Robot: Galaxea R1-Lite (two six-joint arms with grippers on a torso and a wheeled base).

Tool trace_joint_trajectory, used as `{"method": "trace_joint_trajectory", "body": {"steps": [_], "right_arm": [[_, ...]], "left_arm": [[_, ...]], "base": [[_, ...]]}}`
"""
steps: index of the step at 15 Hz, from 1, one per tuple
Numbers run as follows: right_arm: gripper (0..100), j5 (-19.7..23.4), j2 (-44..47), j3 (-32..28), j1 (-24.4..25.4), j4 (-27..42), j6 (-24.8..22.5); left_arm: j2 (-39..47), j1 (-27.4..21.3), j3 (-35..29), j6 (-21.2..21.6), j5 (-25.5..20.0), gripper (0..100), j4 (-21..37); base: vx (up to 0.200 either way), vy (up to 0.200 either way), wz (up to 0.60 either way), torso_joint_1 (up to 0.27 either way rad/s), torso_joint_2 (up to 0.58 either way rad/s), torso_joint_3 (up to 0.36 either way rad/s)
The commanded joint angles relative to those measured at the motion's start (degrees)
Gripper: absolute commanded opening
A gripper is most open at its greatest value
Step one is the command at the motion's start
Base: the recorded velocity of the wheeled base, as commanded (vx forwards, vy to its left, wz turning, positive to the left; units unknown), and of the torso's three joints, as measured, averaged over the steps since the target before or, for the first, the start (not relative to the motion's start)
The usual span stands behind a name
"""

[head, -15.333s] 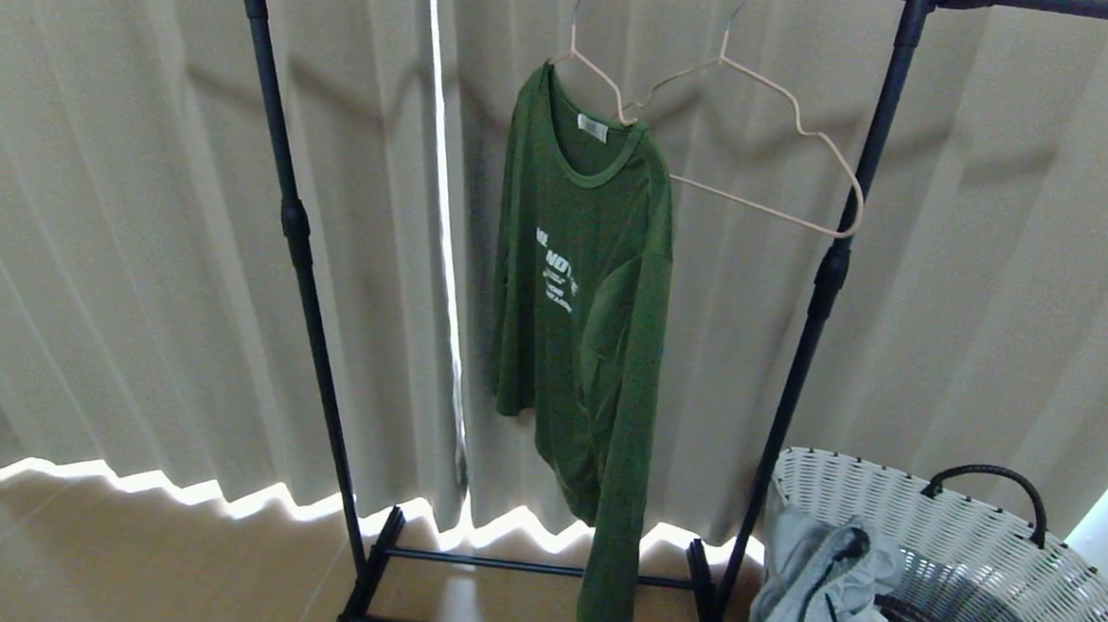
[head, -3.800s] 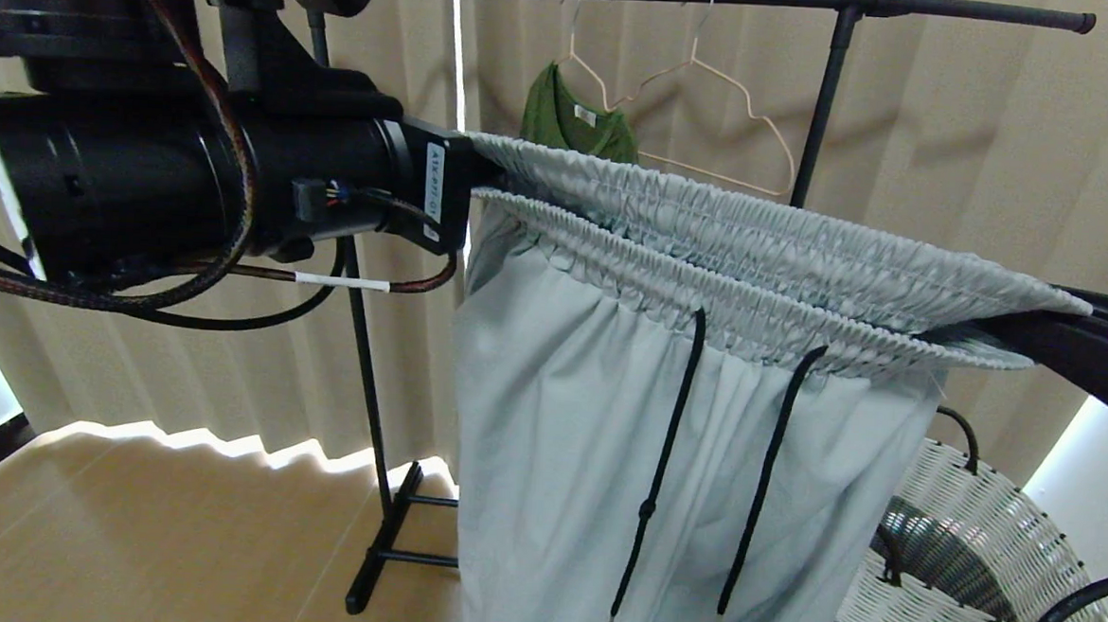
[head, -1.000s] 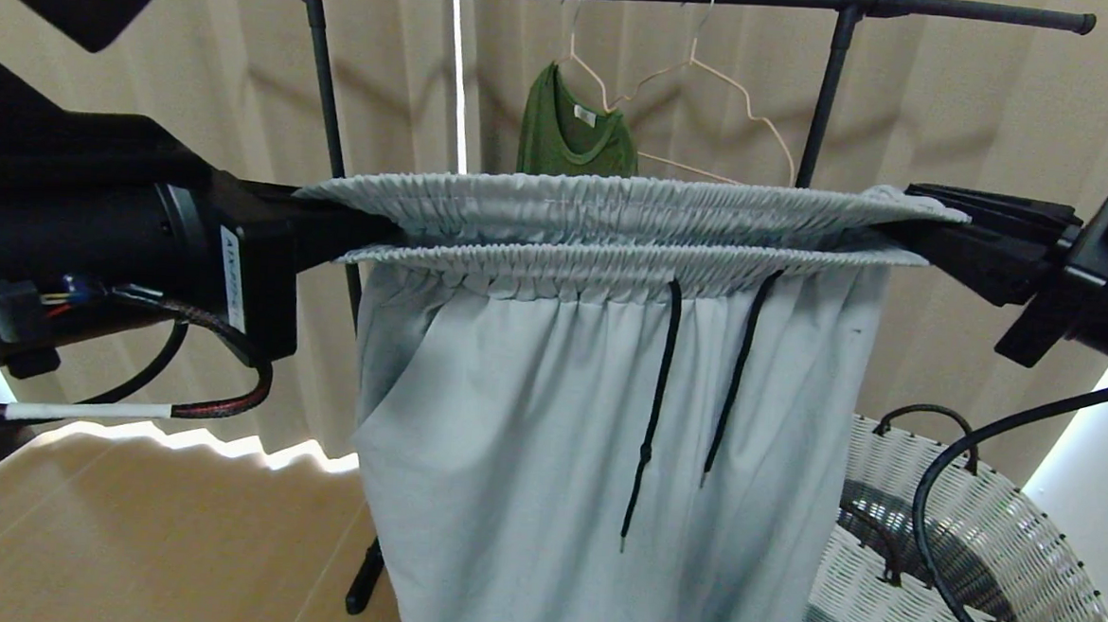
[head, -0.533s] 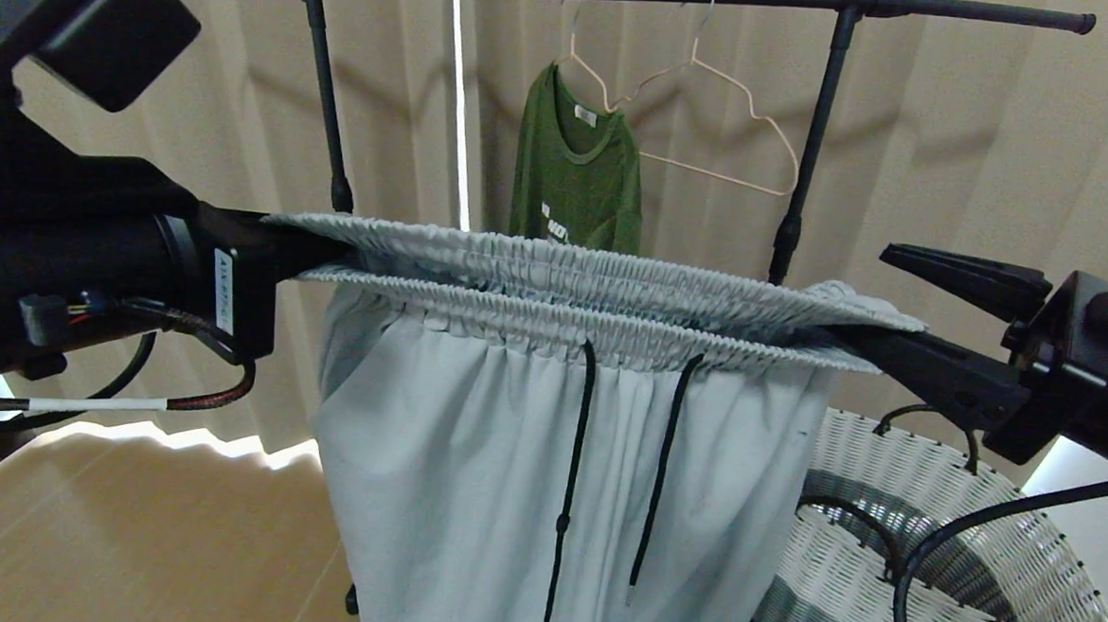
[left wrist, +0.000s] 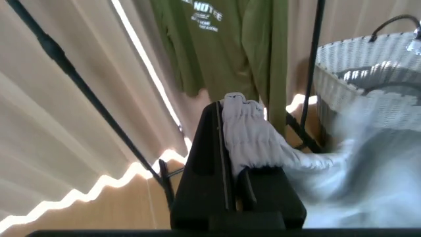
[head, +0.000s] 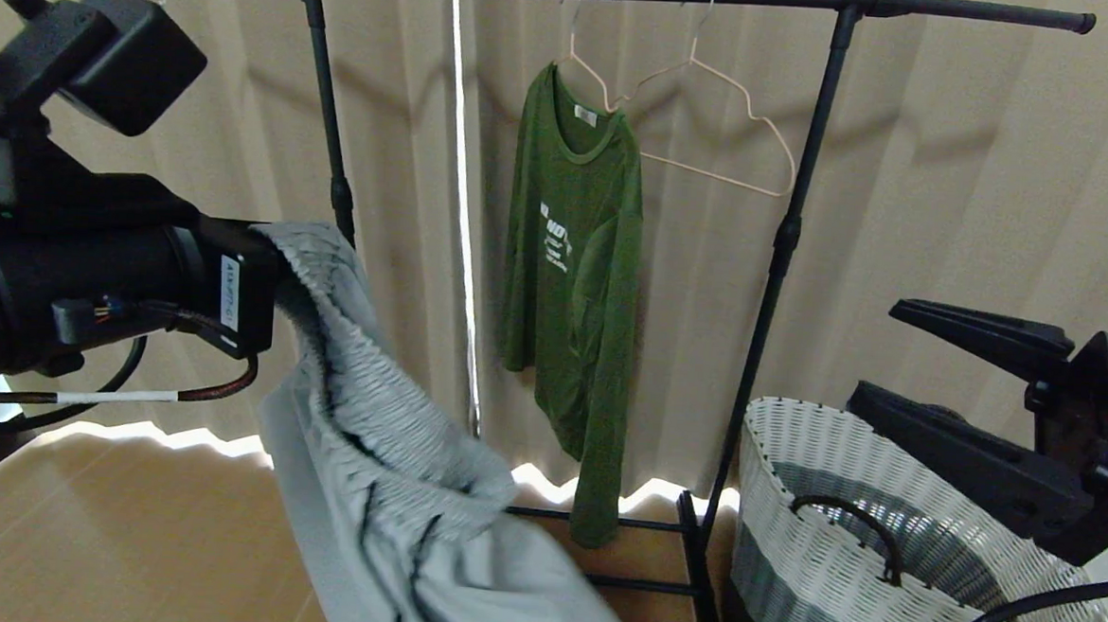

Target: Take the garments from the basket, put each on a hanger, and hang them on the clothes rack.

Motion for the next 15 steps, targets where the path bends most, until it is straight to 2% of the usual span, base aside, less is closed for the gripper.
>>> {"method": "trace_joint_trajectory", "body": {"steps": [1,2,4,6,7,9,10,12,13,15], "right_arm": [[100,-0.1,-0.92,2.22,-0.42,-0.08,-1.63],[100,-0.27,-1.8,4.51,-2.36,0.1,-5.85],[100,-0.36,-2.76,7.85,-9.21,0.28,-12.88],[100,-1.42,-2.76,10.57,-17.39,0.28,-17.98],[100,-5.37,-2.85,13.91,-23.98,-0.25,-20.88],[100,-7.39,-4.34,17.69,-27.93,-2.36,-20.7],[100,-7.39,-4.87,18.92,-29.87,-3.24,-20.17],[100,-7.39,-6.28,19.71,-30.31,-3.5,-19.73],[100,-7.39,-8.04,20.94,-30.31,-3.5,-18.77],[100,-7.48,-9.44,21.29,-30.31,-3.33,-18.15]], "left_arm": [[-0.05,0.11,1.1,0.08,-0.07,0,-0.08],[-2.34,0.55,3.12,0.17,0.46,0,-0.08],[-8.05,4.51,7.96,2.19,0.55,0,-0.08],[-14.03,10.57,12.62,4.13,0.28,0,-0.08],[-19.12,16.55,16.66,4.48,0.02,0,-0.08],[-25.89,21.56,22.99,4.13,-2.09,0,-0.17],[-29.32,22.52,26.24,3.69,-3.93,0,-0.17],[-34.86,22.88,31.07,2.9,-4.9,0,-0.17],[-38.46,22.44,33.62,0.96,-5.08,0,-0.78],[-39.34,22.52,34.94,0.26,-5.43,0,-0.96]], "base": [[0.0,0.0,0.0,0.0,0.0,0.0],[0.0,0.0,0.0,0.0,0.0,0.0],[0.0,0.0,0.0,0.0,0.0,0.0],[0.0,0.0,0.0,0.0,0.0,0.0],[0.0,0.0,0.0,0.0,0.0,0.0],[0.0,0.0,0.0,0.0,0.0,0.0],[0.0,0.0,0.0,0.0,0.0,0.0],[0.0,0.0,0.0,0.0,0.0,0.0],[0.0,0.0,0.0,0.0,0.0,0.0],[0.0,0.0,0.0,0.0,0.0,0.0]]}}
